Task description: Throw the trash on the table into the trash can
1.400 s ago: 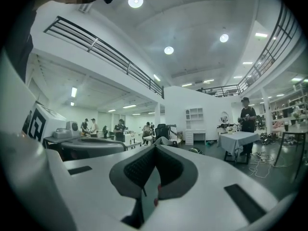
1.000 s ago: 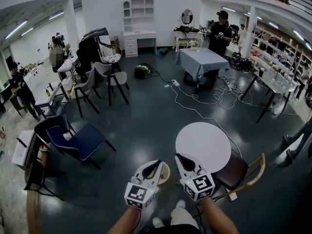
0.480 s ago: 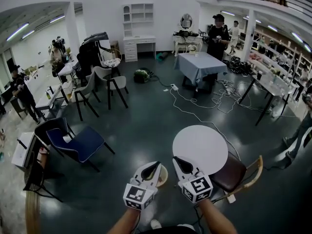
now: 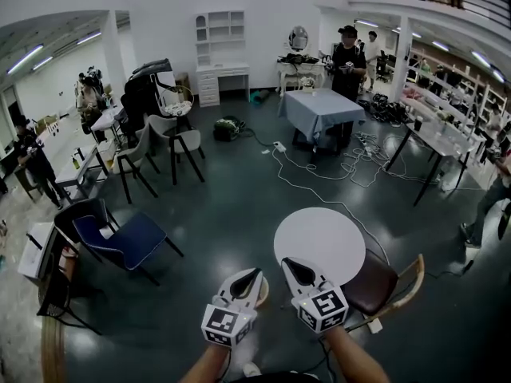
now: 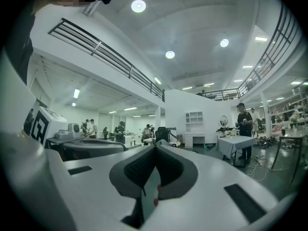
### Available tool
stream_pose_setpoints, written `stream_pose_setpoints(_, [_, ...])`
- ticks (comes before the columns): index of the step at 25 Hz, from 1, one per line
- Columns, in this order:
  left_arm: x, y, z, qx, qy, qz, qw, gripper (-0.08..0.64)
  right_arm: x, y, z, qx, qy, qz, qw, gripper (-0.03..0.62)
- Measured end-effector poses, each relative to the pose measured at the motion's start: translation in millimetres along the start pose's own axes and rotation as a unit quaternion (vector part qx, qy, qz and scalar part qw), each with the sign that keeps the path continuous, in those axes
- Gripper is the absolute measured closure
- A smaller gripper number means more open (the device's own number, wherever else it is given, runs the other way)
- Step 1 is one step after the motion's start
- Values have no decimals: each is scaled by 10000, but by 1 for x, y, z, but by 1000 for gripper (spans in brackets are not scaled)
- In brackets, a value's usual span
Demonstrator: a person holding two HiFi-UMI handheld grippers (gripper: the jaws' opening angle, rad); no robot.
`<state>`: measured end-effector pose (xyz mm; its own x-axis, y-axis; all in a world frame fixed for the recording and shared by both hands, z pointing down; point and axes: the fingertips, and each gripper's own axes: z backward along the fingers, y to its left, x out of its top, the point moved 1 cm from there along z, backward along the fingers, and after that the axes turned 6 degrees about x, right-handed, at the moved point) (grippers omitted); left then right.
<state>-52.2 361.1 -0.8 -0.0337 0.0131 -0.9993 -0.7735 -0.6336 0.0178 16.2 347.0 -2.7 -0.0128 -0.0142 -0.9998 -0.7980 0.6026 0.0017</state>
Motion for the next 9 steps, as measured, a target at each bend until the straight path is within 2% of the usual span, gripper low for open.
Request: stream_pose_setpoints(9, [5, -15, -8, 3, -47, -42, 10000, 545, 0, -8, 14, 28, -16, 13, 10000, 574])
